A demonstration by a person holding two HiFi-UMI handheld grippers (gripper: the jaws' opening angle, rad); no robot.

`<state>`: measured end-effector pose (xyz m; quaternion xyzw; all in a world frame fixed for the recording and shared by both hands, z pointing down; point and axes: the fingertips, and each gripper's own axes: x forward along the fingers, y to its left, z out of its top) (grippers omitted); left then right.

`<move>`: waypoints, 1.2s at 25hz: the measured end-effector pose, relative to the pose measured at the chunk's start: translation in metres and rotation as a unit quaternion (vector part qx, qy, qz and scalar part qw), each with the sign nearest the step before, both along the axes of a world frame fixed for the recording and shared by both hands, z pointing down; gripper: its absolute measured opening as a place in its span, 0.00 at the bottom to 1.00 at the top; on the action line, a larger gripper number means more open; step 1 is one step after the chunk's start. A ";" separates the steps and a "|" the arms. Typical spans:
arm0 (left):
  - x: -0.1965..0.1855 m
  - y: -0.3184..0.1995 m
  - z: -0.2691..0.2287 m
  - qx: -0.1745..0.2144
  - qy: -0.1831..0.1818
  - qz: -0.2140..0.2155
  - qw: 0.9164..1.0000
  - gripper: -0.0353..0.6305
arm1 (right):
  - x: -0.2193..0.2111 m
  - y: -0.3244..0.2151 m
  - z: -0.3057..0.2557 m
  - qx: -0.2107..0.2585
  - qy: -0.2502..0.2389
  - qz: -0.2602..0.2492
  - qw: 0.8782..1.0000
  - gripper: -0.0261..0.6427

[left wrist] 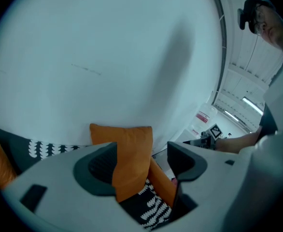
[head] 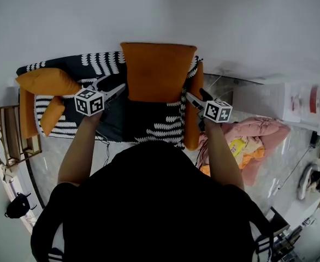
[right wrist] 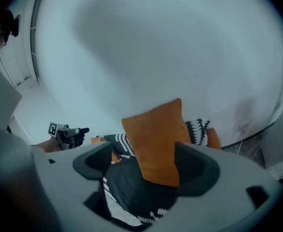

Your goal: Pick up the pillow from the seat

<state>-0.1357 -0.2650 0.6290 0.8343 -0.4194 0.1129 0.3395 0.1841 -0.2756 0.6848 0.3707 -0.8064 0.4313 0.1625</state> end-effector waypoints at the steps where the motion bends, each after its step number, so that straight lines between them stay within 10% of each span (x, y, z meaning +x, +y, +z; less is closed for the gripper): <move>1: 0.000 -0.003 0.003 -0.003 0.000 -0.003 1.000 0.55 | 0.001 -0.002 0.004 -0.003 0.001 -0.001 1.000 0.63; 30: 0.012 -0.059 0.102 -0.079 0.009 -0.045 0.996 0.55 | 0.010 -0.059 0.082 -0.046 0.010 -0.024 0.999 0.64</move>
